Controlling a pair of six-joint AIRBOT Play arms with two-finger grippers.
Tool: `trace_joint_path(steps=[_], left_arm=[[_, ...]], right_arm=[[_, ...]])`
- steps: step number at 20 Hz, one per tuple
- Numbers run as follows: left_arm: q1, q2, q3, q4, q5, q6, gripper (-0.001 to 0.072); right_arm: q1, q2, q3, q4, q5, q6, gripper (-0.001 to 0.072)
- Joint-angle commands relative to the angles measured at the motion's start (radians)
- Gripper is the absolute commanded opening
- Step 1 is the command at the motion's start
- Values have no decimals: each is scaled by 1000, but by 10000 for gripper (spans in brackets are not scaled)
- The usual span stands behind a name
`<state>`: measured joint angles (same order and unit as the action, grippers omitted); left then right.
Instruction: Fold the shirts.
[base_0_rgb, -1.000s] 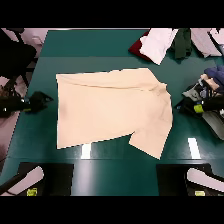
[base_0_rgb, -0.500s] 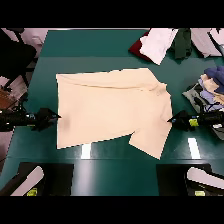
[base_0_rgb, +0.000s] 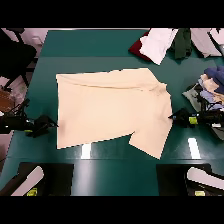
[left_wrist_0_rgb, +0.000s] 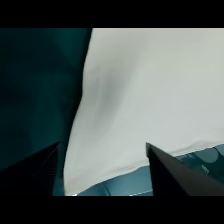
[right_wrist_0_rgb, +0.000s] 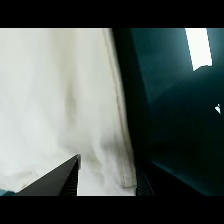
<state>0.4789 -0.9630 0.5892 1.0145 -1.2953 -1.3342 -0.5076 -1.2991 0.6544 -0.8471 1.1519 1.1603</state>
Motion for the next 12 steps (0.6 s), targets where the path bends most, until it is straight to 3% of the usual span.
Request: trace_joint_path(steps=[1,7,9,12], left_arm=[[1,2,0,39,-13,-13,620],[1,36,0,41,-2,-24,619],[1,74,1,51,6,-34,619],[1,80,1,107,5,-55,620]], right_arm=[[0,-4,-1,-8,-69,-3,437],[93,-136,0,42,-51,-45,433],[111,-159,0,98,-47,-71,270],[95,-124,0,75,-9,-74,206]])
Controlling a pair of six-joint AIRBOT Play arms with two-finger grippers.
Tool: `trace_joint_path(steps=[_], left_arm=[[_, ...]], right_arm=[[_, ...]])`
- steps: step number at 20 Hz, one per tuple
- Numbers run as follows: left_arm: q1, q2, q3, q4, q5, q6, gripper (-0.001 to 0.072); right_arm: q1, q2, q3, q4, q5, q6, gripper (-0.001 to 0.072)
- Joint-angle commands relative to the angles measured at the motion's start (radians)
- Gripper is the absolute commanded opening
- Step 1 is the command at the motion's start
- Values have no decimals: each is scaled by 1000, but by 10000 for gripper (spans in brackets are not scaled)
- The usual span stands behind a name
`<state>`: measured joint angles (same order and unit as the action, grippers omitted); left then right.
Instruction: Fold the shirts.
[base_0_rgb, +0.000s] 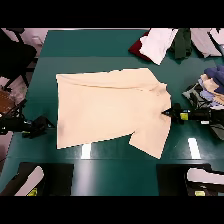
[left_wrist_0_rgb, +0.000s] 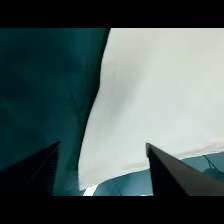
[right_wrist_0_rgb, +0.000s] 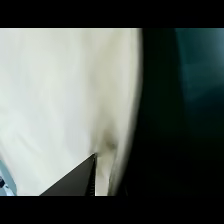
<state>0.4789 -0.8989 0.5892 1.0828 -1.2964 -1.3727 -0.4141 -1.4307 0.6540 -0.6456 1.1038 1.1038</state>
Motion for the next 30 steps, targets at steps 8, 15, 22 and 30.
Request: trace_joint_path(steps=[8,15,22,30], left_arm=[[1,17,1,-3,9,-14,619],[1,17,0,82,-52,-52,619],[1,17,-95,101,-109,-58,621],[-23,14,-149,23,-64,-41,619]], right_arm=[[-108,106,0,-211,137,-21,181],[-20,73,0,-188,81,-42,21],[-21,77,1,-156,76,-54,20],[-23,155,1,-131,63,-58,20]])
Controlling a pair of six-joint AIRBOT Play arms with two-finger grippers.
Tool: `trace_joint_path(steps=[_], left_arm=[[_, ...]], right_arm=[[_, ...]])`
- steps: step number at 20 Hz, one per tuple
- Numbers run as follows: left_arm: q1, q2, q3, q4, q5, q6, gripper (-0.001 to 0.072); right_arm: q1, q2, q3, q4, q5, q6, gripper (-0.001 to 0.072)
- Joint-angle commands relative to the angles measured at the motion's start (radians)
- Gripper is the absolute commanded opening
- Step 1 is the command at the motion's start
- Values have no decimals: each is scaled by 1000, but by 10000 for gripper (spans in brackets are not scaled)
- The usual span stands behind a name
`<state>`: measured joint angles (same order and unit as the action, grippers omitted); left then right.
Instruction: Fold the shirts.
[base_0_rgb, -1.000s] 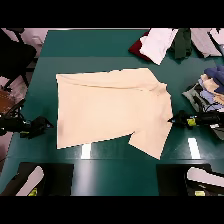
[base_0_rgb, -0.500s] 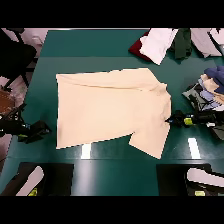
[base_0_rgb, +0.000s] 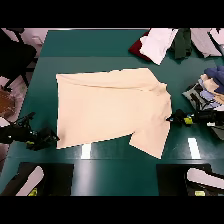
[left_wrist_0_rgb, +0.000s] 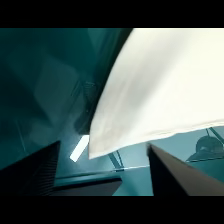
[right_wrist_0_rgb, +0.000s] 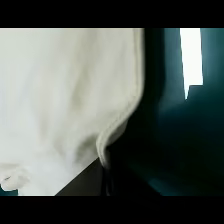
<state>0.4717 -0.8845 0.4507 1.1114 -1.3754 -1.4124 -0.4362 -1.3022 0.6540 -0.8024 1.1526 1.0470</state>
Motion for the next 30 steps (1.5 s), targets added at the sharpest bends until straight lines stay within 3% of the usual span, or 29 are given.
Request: trace_joint_path(steps=[1,3,5,11,12,13,15,18,21,27,30], left_arm=[[-34,-3,-17,-4,27,-14,619],[-92,-13,-21,-5,68,-50,617],[-167,-29,-21,-13,99,-74,485],[-256,-42,-21,-39,152,-103,483],[-256,-42,-21,-46,153,-103,427],[-256,-42,-21,-56,155,-98,190],[-256,-42,-21,-84,193,-97,24],[-256,-42,-5,-130,232,-89,22],[-256,-24,123,-159,179,-72,21],[-256,35,723,-93,158,-155,21],[-256,34,995,-23,185,-197,20]], right_arm=[[0,36,1,26,16,-1,21],[0,56,1,26,17,0,20],[0,77,1,26,16,2,20],[-3,106,2,40,20,8,20],[-6,106,3,52,20,7,20],[-13,106,9,52,24,8,20],[-15,106,37,50,39,8,20],[-15,106,93,51,55,17,20],[-15,111,161,51,107,18,20],[-14,352,346,53,132,40,20],[-14,488,470,103,70,82,19]])
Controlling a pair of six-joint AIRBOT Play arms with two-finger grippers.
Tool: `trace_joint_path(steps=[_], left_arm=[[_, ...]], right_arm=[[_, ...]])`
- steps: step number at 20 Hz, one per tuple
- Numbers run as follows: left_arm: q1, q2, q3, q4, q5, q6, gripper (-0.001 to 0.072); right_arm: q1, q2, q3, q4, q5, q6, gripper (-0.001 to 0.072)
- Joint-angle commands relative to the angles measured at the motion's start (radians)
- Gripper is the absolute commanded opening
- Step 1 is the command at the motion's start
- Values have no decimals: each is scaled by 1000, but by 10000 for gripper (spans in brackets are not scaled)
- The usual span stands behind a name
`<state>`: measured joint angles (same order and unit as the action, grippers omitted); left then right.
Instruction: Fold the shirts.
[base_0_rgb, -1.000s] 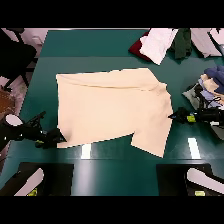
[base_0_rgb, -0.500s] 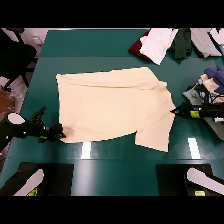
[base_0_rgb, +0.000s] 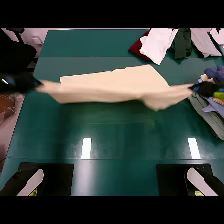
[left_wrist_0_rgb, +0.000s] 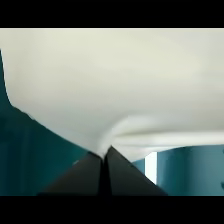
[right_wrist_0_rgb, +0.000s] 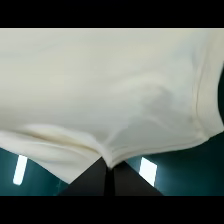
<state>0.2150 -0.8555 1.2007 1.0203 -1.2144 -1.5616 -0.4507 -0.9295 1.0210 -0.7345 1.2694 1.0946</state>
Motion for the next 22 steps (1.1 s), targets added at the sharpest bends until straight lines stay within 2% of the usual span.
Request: trace_joint_path(steps=[1,3,9,16,19,22], left_arm=[[1,5,312,103,29,-64,20],[1,5,415,146,31,-64,20],[1,5,606,120,45,-60,21],[1,6,904,121,-10,-54,21],[1,5,896,121,-3,-54,21],[1,-13,731,71,4,-54,21]], right_arm=[[1,156,150,34,-72,56,19],[0,213,245,32,-78,78,19],[0,334,513,26,-116,105,20],[-1,339,806,-55,-25,231,20],[-42,290,867,-95,34,313,20],[-111,203,743,-4,157,341,20]])
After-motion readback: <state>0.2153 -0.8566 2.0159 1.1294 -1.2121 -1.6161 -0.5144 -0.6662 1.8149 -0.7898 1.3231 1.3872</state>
